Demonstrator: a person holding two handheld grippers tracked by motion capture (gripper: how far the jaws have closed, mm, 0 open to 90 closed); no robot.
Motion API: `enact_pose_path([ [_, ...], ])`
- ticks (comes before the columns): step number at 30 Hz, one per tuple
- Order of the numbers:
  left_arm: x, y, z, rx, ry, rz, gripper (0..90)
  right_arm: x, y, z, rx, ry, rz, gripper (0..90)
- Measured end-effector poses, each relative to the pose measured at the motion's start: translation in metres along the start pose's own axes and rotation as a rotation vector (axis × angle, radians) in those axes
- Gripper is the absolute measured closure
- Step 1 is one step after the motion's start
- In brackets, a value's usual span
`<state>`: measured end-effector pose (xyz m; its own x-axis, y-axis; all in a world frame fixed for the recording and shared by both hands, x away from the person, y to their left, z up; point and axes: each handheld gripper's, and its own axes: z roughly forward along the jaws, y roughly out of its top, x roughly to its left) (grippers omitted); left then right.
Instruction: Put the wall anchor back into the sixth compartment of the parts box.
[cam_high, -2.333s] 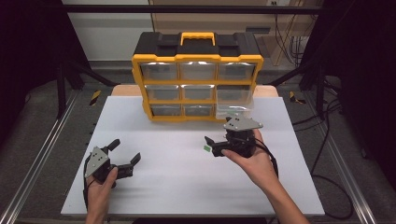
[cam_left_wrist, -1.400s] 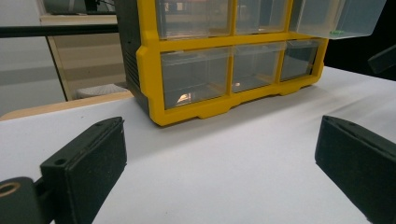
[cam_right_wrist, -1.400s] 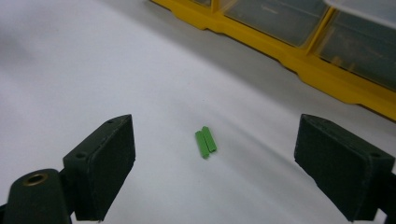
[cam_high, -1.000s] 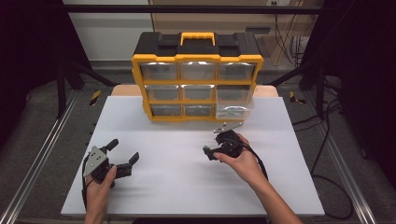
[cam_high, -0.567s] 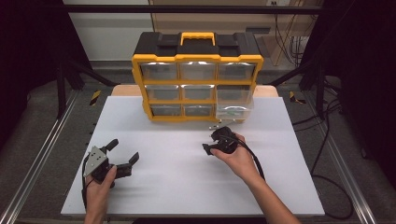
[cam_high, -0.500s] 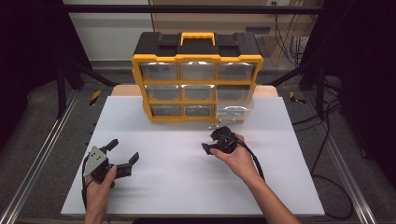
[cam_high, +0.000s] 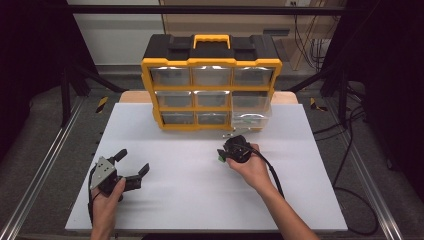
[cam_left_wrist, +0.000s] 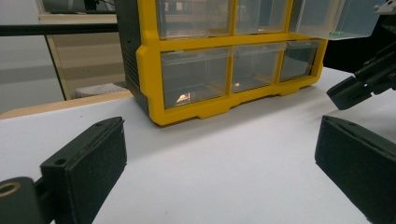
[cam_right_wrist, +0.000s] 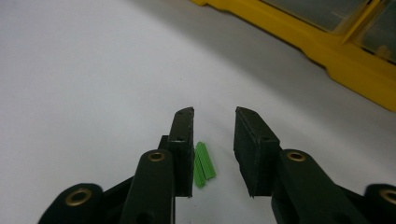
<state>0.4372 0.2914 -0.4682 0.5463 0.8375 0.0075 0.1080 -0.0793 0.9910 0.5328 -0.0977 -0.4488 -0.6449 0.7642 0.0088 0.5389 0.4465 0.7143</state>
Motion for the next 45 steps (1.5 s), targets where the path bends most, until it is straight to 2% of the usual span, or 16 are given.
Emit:
enact_pose_path([
  [3, 0.000, 0.000, 0.000, 0.000, 0.000, 0.000, 2.1, -0.001, -0.002, 0.005, 0.020, 0.002, -0.019, 72.3],
  [9, 0.001, 0.000, 0.000, -0.001, 0.001, -0.001, 2.1, 0.000, -0.005, 0.009, 0.044, 0.018, -0.024, 76.0],
  [14, 0.000, 0.000, 0.000, 0.000, 0.000, 0.001, 2.1, 0.002, -0.006, 0.009, 0.042, 0.029, -0.031, 78.2],
  [19, 0.001, 0.000, 0.000, 0.001, 0.001, -0.001, 2.1, 0.008, -0.007, 0.009, 0.059, 0.025, -0.082, 79.1],
  [21, 0.000, 0.000, 0.000, 0.001, 0.000, -0.001, 2.2, 0.009, -0.008, 0.010, 0.067, 0.006, -0.109, 79.3],
  [25, 0.000, 0.000, 0.000, 0.001, -0.001, 0.001, 2.2, 0.012, -0.009, 0.010, 0.077, 0.010, -0.126, 80.1],
  [34, 0.001, 0.000, 0.000, 0.001, 0.001, 0.000, 2.2, 0.011, -0.011, 0.015, 0.091, 0.006, -0.129, 80.5],
  [43, 0.000, 0.000, 0.000, 0.000, -0.002, 0.002, 2.2, 0.011, -0.012, 0.016, 0.099, 0.027, -0.126, 82.4],
  [45, 0.000, 0.000, 0.000, 0.000, -0.002, 0.001, 2.2, 0.011, -0.012, 0.016, 0.098, 0.037, -0.138, 82.8],
])
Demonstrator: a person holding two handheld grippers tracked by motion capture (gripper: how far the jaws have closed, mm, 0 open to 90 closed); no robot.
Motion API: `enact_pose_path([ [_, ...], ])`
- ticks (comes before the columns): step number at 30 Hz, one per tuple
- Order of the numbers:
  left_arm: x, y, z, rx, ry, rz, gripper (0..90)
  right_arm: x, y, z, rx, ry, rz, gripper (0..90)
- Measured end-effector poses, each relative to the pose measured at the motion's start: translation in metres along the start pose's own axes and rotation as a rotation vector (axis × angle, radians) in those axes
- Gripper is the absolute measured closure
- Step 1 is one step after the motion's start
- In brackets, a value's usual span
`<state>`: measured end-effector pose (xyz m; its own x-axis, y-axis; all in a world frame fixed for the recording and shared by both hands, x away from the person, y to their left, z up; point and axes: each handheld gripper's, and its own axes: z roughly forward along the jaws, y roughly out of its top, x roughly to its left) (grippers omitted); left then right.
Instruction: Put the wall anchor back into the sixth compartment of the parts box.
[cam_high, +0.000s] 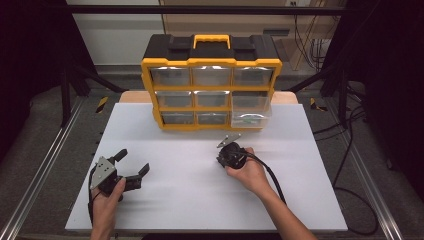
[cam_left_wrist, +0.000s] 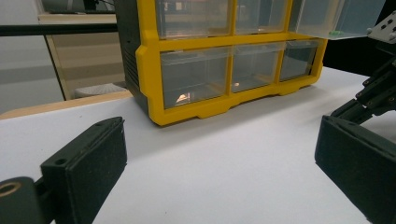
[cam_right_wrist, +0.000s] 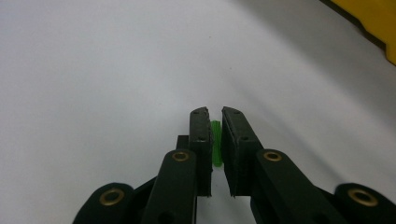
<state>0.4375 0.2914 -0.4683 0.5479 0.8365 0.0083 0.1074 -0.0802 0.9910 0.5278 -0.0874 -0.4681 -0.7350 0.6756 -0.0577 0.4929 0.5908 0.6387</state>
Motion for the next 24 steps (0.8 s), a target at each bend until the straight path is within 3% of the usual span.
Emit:
enact_pose_path([
  [7, 0.000, 0.000, 0.000, 0.002, -0.001, 0.002, 2.2, 0.000, -0.001, 0.002, 0.027, 0.013, 0.009, 81.1],
  [12, 0.000, 0.000, 0.000, 0.001, 0.001, 0.000, 2.2, 0.002, -0.002, 0.002, 0.014, 0.017, -0.004, 84.6],
  [17, 0.001, 0.000, 0.000, 0.000, 0.002, -0.001, 2.2, 0.002, 0.001, -0.008, -0.042, 0.010, 0.006, 84.7],
  [24, 0.000, 0.000, 0.000, 0.001, -0.001, 0.001, 2.2, 0.001, 0.007, -0.041, -0.176, -0.015, 0.025, 84.7],
])
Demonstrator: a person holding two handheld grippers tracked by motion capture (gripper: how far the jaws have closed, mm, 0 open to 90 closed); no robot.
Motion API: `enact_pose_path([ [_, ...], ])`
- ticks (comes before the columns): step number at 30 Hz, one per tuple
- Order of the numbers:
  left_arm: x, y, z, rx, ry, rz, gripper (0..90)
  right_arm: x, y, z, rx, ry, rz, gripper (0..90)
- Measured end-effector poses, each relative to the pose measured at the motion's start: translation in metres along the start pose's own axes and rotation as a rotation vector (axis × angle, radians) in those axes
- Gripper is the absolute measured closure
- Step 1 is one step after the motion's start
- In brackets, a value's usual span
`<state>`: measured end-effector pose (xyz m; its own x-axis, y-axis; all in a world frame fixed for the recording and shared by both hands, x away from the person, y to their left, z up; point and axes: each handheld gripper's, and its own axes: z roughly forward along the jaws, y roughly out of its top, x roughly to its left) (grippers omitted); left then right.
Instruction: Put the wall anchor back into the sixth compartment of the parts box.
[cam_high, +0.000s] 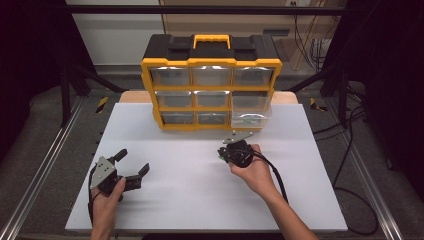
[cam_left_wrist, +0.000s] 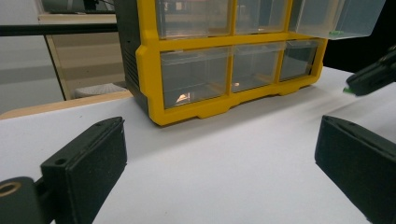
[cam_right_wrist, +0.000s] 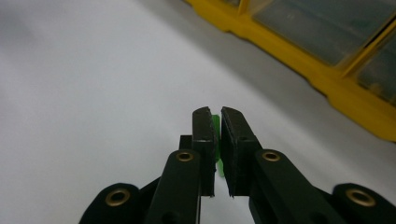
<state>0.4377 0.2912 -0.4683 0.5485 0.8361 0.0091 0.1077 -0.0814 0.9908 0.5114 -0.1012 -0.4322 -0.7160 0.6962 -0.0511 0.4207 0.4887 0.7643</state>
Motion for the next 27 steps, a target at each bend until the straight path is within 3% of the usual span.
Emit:
enact_pose_path([
  [5, -0.001, 0.000, 0.001, 0.002, -0.003, 0.003, 2.2, -0.002, 0.004, -0.022, -0.075, -0.005, 0.027, 84.7],
  [14, -0.001, 0.000, 0.001, 0.003, -0.002, 0.003, 2.2, -0.001, 0.007, -0.065, -0.258, -0.038, 0.066, 84.6],
  [27, -0.001, 0.000, 0.001, 0.006, -0.002, 0.003, 2.2, -0.016, 0.017, -0.101, -0.377, -0.091, 0.129, 84.7],
])
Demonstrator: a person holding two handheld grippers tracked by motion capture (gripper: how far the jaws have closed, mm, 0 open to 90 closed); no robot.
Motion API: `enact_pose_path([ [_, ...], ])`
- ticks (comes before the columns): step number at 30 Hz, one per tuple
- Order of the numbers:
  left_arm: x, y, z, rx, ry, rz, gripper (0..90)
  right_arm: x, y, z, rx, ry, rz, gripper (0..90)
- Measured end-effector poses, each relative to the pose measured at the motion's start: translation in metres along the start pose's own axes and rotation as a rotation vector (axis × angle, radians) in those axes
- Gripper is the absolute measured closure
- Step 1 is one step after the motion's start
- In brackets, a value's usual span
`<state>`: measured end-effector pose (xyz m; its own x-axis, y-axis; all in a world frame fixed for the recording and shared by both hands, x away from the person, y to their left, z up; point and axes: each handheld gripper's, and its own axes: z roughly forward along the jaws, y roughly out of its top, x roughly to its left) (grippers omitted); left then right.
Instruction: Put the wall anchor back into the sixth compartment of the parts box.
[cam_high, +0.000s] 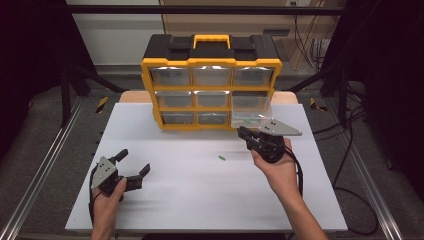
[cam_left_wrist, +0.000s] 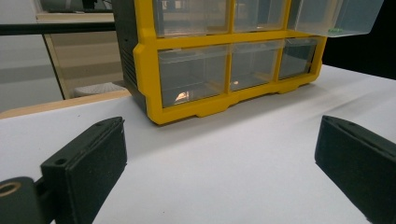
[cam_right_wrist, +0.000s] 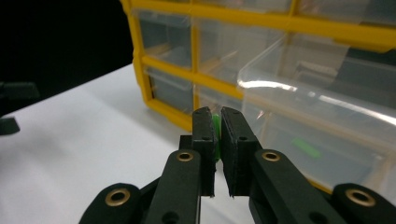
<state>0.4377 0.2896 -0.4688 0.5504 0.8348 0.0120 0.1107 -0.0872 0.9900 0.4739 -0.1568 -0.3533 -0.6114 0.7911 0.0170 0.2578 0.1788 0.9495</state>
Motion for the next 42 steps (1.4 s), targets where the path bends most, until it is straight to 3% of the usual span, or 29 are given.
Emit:
enact_pose_path([
  [12, 0.000, 0.000, -0.001, -0.003, 0.002, -0.002, 2.2, -0.023, 0.036, -0.006, -0.075, -0.071, 0.022, 84.7],
  [15, 0.001, 0.000, -0.001, -0.004, 0.002, -0.002, 2.2, -0.031, 0.041, -0.004, -0.085, -0.106, 0.014, 84.7],
  [24, 0.001, 0.000, -0.001, -0.004, 0.003, -0.003, 2.2, -0.050, 0.052, 0.008, -0.051, -0.151, 0.022, 84.7],
  [34, 0.002, 0.000, -0.002, -0.005, 0.007, -0.004, 2.2, -0.059, 0.057, 0.021, -0.010, -0.191, 0.010, 84.5],
  [42, 0.002, 0.000, -0.002, -0.003, 0.007, -0.005, 2.2, -0.060, 0.059, 0.022, 0.003, -0.187, 0.012, 71.6],
])
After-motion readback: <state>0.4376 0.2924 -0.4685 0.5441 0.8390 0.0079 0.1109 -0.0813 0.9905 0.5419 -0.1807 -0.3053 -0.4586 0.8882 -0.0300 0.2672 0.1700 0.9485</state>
